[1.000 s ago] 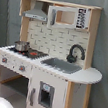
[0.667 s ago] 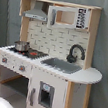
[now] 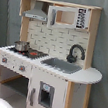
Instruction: Play with the kitchen
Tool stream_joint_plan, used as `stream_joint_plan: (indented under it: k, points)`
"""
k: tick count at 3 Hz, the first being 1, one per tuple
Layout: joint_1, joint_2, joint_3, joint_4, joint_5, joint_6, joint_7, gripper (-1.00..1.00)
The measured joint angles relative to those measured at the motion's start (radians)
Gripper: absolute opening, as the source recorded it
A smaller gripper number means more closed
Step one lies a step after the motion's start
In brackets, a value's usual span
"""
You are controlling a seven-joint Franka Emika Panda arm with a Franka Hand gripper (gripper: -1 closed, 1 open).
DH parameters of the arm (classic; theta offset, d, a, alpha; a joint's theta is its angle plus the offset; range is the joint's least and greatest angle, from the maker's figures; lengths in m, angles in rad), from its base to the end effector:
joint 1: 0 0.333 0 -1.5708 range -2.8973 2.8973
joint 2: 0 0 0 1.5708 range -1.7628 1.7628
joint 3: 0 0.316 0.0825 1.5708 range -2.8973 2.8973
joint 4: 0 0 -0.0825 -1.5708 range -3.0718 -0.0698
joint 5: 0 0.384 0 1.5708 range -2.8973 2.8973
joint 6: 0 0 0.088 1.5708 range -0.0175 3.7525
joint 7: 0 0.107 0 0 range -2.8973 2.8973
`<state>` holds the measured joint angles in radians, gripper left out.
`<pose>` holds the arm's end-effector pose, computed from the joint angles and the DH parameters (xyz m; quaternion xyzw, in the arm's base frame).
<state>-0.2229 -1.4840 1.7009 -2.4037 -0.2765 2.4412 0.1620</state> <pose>0.1186 0.4753 0.2682 0.4715 0.4868 0.4301 0.5964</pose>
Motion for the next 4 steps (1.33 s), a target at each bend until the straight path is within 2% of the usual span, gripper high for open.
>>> stream_joint_plan:
  k: [4]
  points:
    - [0.142, -0.04, -0.029, -0.121, 0.137, 0.033, -0.382, 1.0]
